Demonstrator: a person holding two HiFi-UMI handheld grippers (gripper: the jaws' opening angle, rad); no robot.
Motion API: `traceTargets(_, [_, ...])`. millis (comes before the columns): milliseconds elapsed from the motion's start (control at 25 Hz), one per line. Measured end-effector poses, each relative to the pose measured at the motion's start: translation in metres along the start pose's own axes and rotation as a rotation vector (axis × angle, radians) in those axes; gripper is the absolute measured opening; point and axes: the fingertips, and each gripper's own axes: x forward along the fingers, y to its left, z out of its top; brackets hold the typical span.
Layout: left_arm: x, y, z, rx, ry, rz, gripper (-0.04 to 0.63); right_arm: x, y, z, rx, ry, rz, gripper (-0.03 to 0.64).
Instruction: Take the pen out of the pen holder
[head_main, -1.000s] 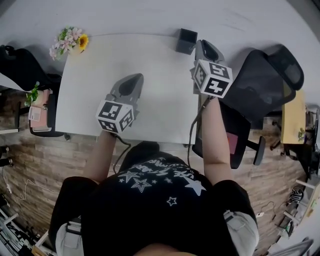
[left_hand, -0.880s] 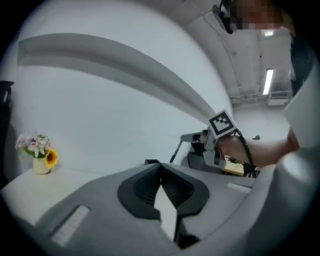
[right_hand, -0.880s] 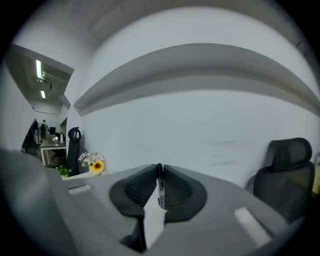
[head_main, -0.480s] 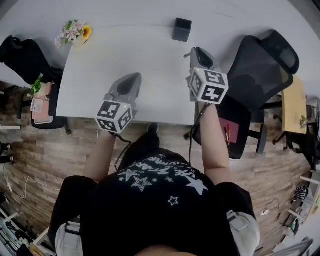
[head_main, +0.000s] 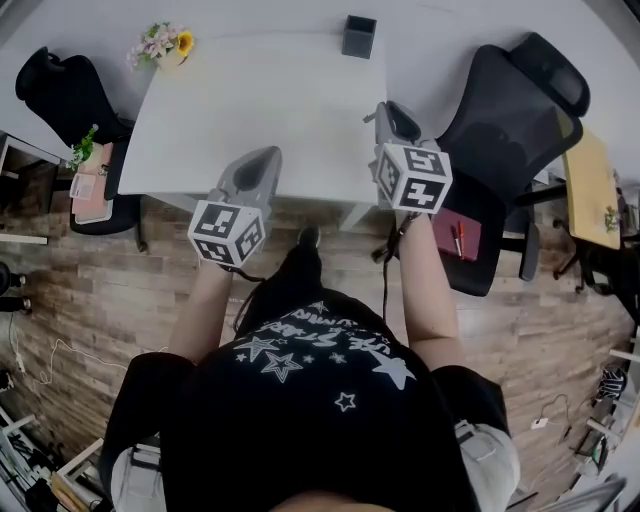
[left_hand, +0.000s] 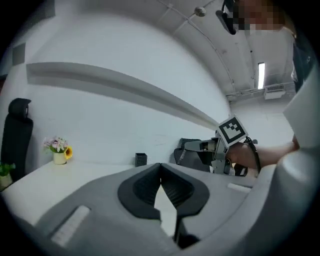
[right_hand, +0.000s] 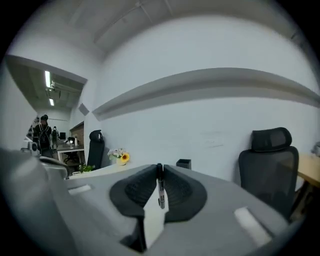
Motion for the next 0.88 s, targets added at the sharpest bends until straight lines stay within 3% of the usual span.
traceTargets(360, [-0.075, -0.063, -0.021, -0.005, 0.022, 0.015, 0.011, -0.09, 0.026, -0.041, 0.016, 0.039, 0.046, 0.041])
traceTargets(480, [-0.099, -0.078, -0.028, 0.026, 0.044, 0.013, 0.011, -0.111, 0.038, -0.056, 0.034, 0.052, 0.061, 0.041])
traceTargets(880, [-0.144, -0.085, -0.059, -0.022, 0.105, 0.053, 0.011, -0.14, 0.067, -0.096, 0.063, 0.107, 0.094, 0.041])
